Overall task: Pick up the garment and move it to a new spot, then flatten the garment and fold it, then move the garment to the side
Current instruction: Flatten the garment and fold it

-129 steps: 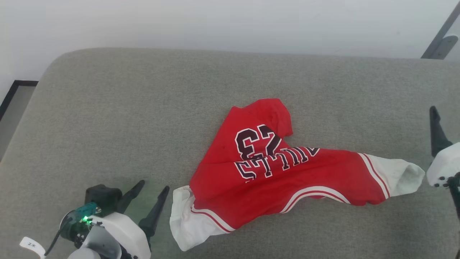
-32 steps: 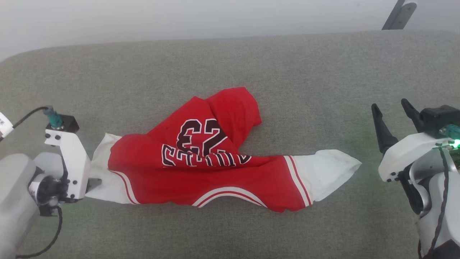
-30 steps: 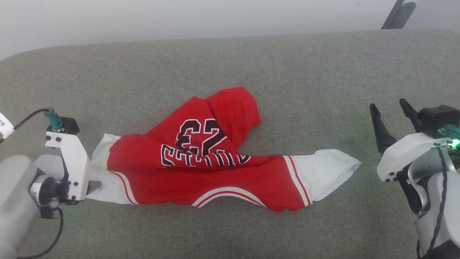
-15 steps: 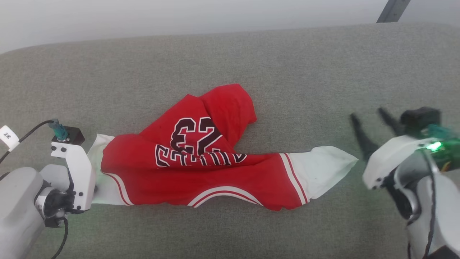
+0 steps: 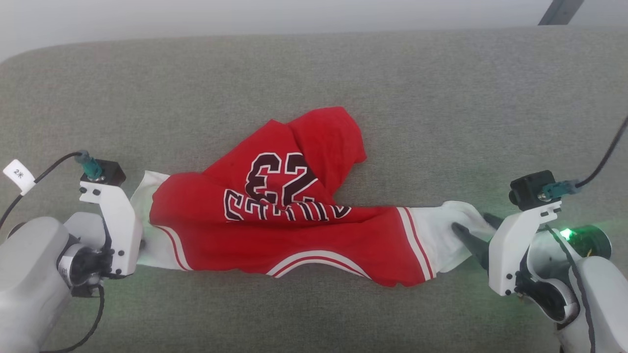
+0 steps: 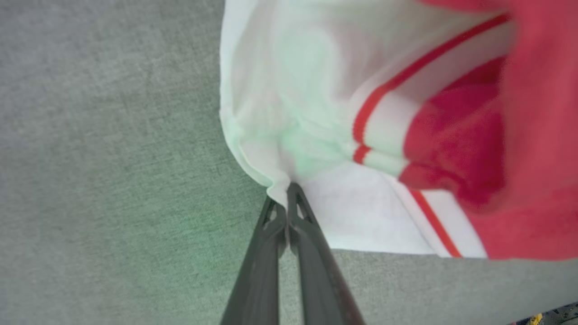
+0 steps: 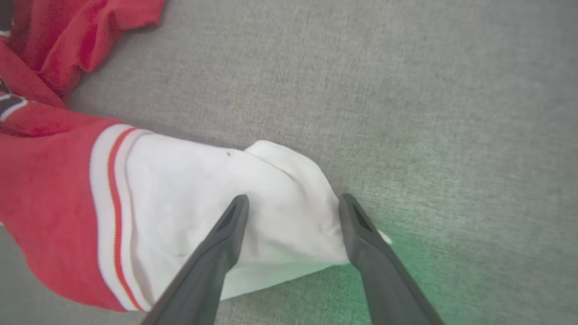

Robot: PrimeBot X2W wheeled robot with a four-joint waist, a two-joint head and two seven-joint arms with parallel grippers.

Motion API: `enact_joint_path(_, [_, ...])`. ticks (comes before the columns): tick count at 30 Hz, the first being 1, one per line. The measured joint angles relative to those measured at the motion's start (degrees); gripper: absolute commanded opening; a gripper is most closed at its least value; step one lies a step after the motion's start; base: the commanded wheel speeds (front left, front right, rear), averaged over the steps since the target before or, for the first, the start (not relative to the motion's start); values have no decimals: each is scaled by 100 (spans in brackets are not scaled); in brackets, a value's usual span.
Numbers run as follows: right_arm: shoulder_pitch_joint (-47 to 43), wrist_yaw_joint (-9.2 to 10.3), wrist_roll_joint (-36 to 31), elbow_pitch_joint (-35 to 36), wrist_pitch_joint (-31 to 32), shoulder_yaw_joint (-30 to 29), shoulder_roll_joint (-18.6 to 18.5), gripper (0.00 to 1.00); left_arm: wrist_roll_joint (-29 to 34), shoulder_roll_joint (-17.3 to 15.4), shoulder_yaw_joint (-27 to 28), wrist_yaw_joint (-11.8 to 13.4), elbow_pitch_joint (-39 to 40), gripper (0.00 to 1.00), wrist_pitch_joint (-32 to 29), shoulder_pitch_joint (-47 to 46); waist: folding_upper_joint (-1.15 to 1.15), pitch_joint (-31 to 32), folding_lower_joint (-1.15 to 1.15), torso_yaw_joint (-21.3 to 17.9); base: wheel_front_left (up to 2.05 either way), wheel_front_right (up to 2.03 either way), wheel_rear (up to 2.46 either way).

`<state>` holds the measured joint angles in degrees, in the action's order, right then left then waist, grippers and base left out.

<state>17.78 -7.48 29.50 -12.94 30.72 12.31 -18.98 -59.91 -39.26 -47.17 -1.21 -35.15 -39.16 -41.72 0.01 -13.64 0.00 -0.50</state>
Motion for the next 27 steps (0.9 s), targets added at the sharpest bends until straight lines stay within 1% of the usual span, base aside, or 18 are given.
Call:
enact_joint_path(8, [91, 0, 68, -69, 638, 15, 10, 100, 9, 110, 4, -40, -11, 0, 74, -114, 0, -108, 0, 146, 0, 0, 0])
enact_joint_path(9, [113, 0, 53, -73, 701, 34, -1, 59, 9, 120, 2, -45, -24, 0, 89, -120, 0, -110, 0, 161, 0, 0, 0])
enact_joint_path(10, [129, 0, 13, -74, 737, 42, -14, 13, 10, 136, -1, -56, -40, 0, 98, -129, 0, -109, 0, 176, 0, 0, 0])
enact_joint_path(11, [130, 0, 2, -91, 749, 24, -13, 0, 10, 155, -7, -58, -59, 0, 102, -140, 0, -103, 0, 187, 0, 0, 0])
enact_joint_path(17, [192, 0, -26, -165, 815, -248, 135, 0, 9, 241, -18, -91, -187, 0, 127, -201, -1, 55, 0, 236, 0, 0, 0])
enact_joint_path(20, [415, 0, -3, -66, 751, -442, 185, 0, -9, 255, 24, -82, -176, 0, 115, -353, 0, 191, 0, 254, 0, 0, 0])
enact_joint_path(27, [1038, -1, 188, 22, 625, -682, 241, 0, -1, 232, 171, -99, -5, 0, 58, -930, 0, 569, 0, 290, 0, 0, 0])
